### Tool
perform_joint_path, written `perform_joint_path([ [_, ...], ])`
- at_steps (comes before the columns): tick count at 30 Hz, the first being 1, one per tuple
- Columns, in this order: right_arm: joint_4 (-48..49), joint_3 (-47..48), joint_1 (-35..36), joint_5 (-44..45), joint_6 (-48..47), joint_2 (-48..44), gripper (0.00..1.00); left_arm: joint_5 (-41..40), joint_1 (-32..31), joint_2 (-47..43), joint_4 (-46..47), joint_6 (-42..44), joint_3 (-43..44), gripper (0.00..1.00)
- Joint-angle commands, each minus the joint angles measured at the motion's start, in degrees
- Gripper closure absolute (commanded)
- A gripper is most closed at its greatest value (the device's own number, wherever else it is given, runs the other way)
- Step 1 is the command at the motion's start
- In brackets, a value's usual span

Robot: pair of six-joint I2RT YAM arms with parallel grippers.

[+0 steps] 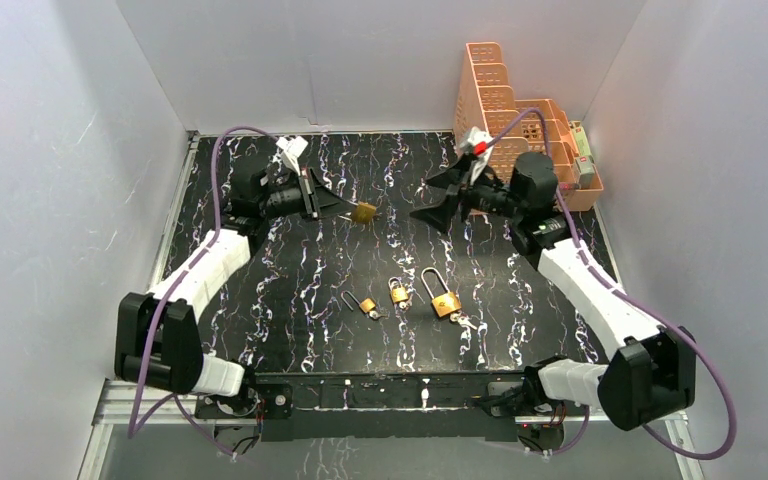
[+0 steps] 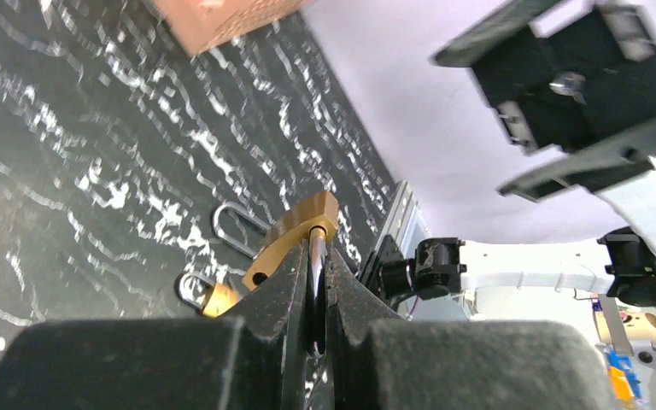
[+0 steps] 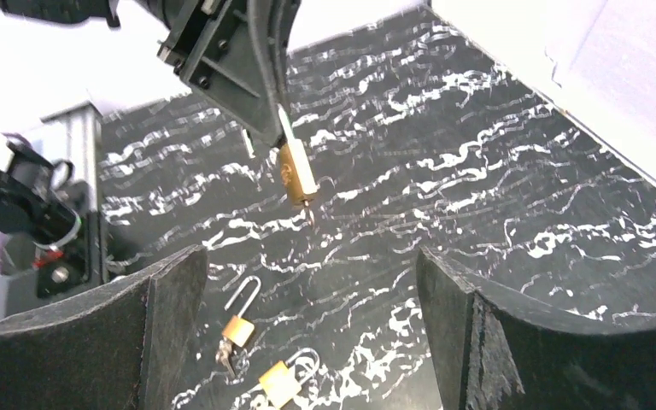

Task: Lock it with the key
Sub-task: Lock the lock.

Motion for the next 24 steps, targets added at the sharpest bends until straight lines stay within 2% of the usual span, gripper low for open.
perform_joint_path([
  [1,26.1,-4.8,-4.8,-17.9,18.2,2.7,0.01,0.8,0.1,-7.1,26.1,-6.6,-4.1,1.0],
  [8,42.7,-8.2,-1.7,-10.9,17.9,3.6,0.03,1.5,-0.4,-8.3,37.7,-10.6,-4.8,1.0],
  [13,57.0,-11.1,2.0,-9.6,17.6,4.6,0.04,0.9,-1.6,-8.8,46.0,-12.1,-6.0,1.0],
  [24,66.4,-7.0,5.6,-9.5,20.4,11.6,0.1,2.6,-2.5,-10.0,51.5,-14.1,-5.2,1.0],
])
